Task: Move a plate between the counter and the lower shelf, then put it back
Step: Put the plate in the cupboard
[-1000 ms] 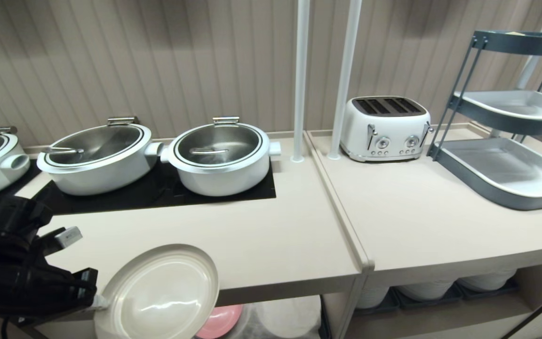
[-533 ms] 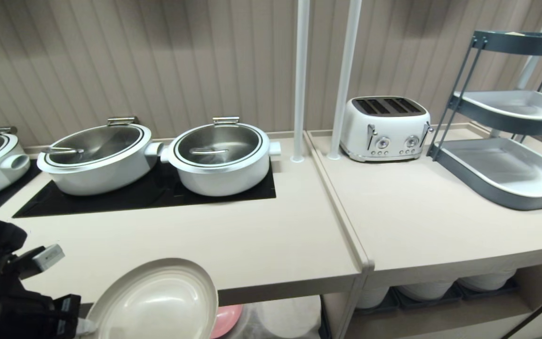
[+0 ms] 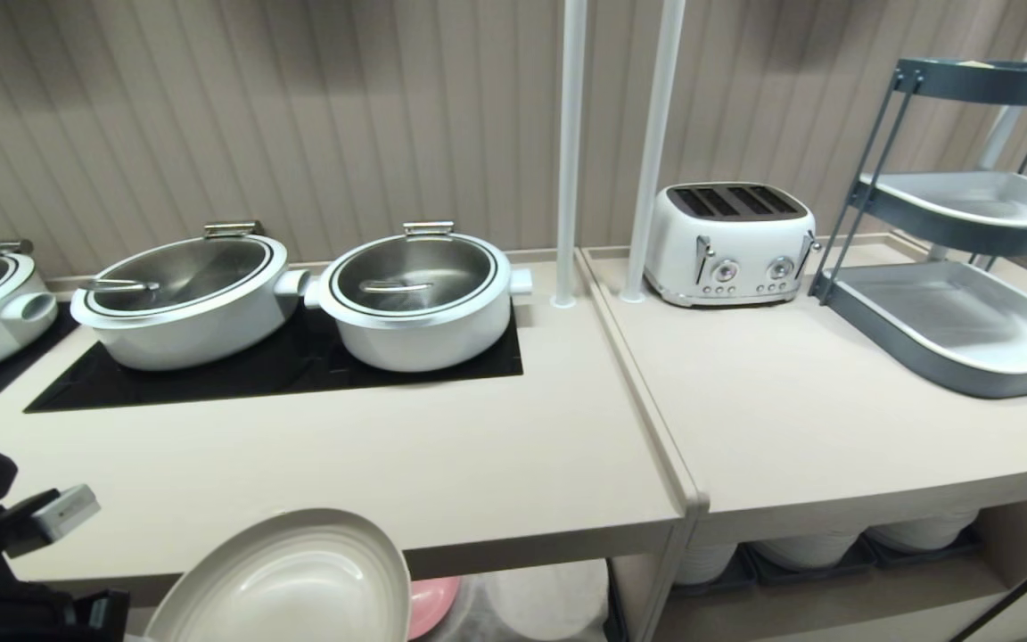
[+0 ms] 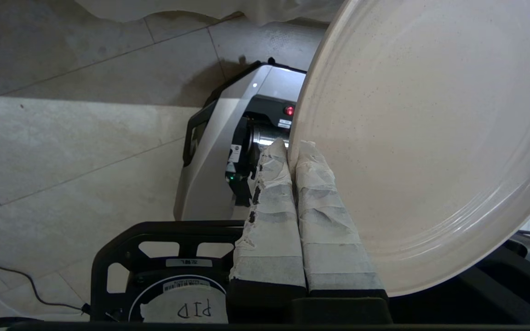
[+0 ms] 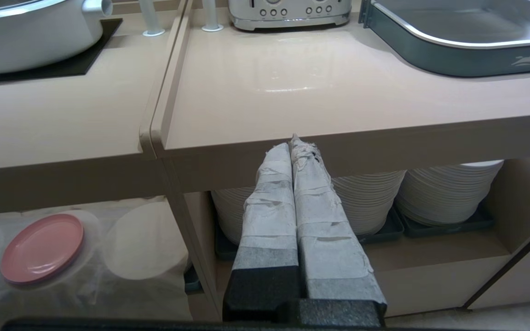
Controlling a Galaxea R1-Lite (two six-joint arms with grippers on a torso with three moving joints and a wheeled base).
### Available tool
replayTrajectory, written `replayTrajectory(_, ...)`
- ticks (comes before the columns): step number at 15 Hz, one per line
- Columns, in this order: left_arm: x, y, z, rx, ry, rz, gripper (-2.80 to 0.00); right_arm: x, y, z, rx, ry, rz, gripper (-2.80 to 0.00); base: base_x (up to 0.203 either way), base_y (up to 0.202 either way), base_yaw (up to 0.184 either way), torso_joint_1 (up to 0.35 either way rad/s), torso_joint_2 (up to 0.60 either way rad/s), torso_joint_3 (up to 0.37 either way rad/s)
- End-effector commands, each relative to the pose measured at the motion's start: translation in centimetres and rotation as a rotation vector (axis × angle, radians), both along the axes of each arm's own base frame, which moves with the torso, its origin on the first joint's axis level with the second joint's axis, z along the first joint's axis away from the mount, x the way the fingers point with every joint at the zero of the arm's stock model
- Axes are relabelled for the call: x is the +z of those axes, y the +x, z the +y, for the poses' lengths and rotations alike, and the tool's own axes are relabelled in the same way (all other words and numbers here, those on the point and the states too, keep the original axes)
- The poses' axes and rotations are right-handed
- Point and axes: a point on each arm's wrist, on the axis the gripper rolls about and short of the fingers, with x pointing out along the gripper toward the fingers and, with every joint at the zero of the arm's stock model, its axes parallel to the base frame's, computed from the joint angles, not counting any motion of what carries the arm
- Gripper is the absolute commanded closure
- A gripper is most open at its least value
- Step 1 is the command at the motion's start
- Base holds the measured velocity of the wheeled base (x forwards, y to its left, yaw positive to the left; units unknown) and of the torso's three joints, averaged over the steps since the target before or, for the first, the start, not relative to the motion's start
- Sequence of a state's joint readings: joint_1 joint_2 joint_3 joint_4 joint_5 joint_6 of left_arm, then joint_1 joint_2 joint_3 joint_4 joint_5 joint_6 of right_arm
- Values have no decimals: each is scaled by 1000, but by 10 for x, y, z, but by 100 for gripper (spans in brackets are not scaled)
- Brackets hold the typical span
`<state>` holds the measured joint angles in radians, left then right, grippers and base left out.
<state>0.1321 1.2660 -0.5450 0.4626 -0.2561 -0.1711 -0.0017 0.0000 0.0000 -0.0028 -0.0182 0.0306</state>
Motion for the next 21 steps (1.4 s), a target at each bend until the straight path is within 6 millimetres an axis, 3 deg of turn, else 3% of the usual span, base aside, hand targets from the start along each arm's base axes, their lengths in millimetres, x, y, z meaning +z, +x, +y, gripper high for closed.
replayTrajectory(1, 1, -5, -1, 1, -1, -10, 0, 0, 0, 0, 0, 0, 0, 0, 0, 0, 0, 0, 0, 0)
replayTrajectory(21, -8, -37, -5, 0, 1, -28, 0, 0, 0, 0, 0, 2, 0, 0, 0, 0, 0, 0, 0, 0)
